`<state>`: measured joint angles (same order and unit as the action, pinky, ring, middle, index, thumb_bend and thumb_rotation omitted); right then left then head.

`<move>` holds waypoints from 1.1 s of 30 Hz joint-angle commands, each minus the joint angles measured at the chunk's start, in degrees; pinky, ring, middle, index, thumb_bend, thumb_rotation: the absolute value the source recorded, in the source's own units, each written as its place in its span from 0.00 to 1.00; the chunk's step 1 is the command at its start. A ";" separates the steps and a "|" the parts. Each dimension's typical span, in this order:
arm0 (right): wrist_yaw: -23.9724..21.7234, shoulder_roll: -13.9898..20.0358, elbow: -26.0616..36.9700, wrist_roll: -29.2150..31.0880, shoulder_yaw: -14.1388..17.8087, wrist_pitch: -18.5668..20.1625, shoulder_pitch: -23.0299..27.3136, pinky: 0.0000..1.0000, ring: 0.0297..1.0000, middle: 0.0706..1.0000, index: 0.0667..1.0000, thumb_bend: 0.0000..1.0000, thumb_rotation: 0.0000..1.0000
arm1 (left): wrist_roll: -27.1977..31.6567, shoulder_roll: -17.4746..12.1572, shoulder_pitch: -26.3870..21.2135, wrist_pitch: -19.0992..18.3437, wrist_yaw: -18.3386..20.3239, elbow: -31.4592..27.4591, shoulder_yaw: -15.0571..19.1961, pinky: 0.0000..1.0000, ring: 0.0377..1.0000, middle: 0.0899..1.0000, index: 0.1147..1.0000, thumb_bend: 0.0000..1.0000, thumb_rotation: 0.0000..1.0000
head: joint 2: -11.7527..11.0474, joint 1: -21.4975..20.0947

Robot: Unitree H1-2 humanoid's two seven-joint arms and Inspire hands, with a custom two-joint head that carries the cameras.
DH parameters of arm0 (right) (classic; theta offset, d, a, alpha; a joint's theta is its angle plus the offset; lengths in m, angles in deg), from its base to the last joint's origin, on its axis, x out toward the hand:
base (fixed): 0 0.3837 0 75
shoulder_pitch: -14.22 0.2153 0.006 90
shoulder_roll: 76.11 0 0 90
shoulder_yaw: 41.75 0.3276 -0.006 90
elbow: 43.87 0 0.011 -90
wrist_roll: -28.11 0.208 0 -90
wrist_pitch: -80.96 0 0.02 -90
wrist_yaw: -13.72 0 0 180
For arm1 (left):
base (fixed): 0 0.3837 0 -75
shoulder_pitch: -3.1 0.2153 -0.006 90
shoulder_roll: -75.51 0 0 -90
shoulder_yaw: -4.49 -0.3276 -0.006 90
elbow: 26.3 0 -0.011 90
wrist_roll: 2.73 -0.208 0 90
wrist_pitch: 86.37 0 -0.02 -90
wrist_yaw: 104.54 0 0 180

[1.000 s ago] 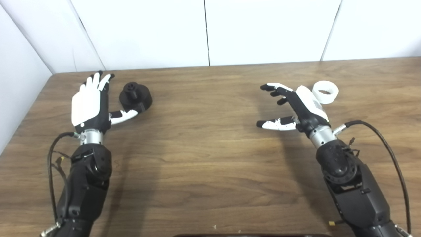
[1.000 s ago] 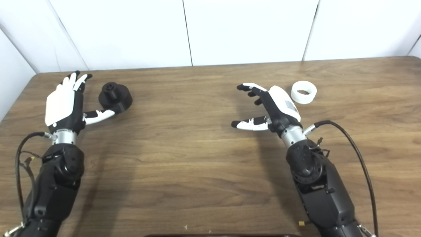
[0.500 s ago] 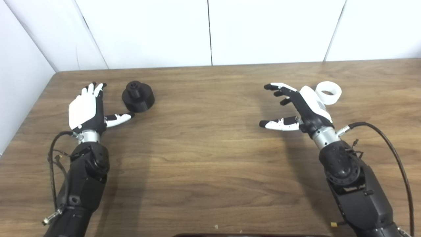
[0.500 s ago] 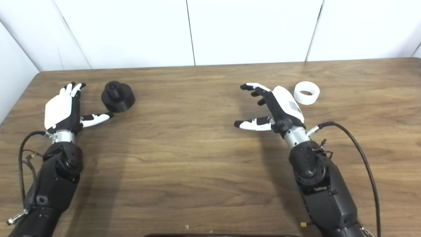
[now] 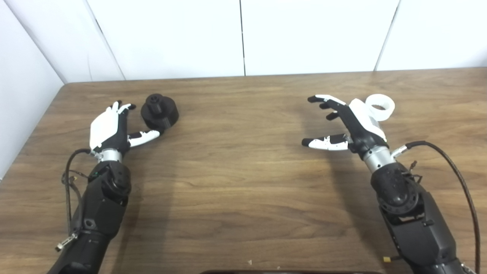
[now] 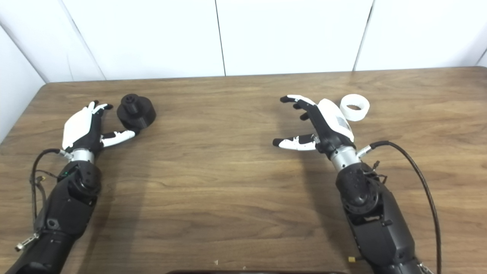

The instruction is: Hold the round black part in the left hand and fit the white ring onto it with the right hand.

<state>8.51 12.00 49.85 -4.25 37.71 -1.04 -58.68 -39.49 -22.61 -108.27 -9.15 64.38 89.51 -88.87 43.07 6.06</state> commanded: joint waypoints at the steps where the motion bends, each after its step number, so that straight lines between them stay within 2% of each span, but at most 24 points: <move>1: 0.85 0.17 2.37 0.18 0.53 -1.08 1.91 0.71 0.83 0.86 0.79 0.74 0.20 | 0.40 -1.58 -3.65 0.91 -0.54 -1.07 -0.12 0.96 1.00 1.00 0.81 1.00 0.50 | 0.11 -0.09; 18: 0.44 0.85 3.07 -0.05 0.79 -0.90 1.81 0.72 0.84 0.86 0.79 0.74 0.21 | 1.96 -0.95 -6.78 0.73 -1.66 2.97 -2.21 0.98 1.00 1.00 0.84 1.00 0.47 | 0.39 -1.76; 28: -0.07 1.76 5.08 -0.44 1.17 0.10 1.00 0.68 0.81 0.86 0.78 0.75 0.21 | 2.87 -0.01 -10.30 3.83 -5.44 9.67 -3.28 0.97 1.00 1.00 0.84 1.00 0.48 | 0.82 -2.42; 33: -0.05 1.93 5.64 -0.34 1.37 0.15 0.42 0.68 0.80 0.85 0.78 0.75 0.21 | 4.31 1.32 -11.28 7.19 -10.39 12.80 -2.24 0.93 1.00 1.00 0.74 0.97 0.42 | 0.97 -2.57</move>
<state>7.96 13.56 53.56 -4.65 38.43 -0.47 -60.04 -35.58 -20.70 -116.14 -4.36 57.18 102.14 -91.79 44.03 3.43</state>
